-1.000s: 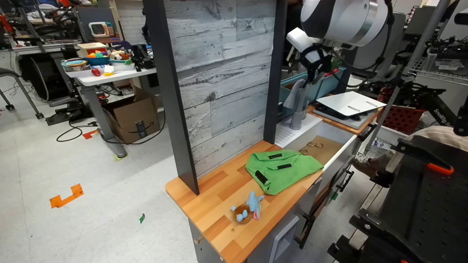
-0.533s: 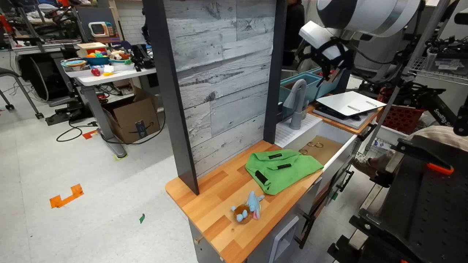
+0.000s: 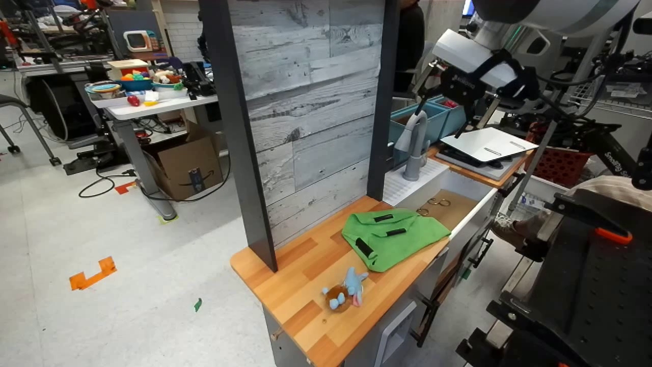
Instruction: Turn the faucet to the left
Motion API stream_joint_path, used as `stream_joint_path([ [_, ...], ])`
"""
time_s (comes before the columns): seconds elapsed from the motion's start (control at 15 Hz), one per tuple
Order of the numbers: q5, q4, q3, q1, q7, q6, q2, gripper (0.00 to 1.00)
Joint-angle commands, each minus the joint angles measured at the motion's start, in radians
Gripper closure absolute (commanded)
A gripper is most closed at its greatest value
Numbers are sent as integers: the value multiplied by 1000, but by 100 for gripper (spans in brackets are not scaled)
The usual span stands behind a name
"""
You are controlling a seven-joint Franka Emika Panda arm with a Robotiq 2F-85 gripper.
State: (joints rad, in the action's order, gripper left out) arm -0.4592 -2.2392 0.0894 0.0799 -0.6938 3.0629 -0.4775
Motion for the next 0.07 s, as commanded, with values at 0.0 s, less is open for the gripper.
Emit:
stream_joint_path([
  [0.0,-7,6,10,-8,3,-4,-3,0],
])
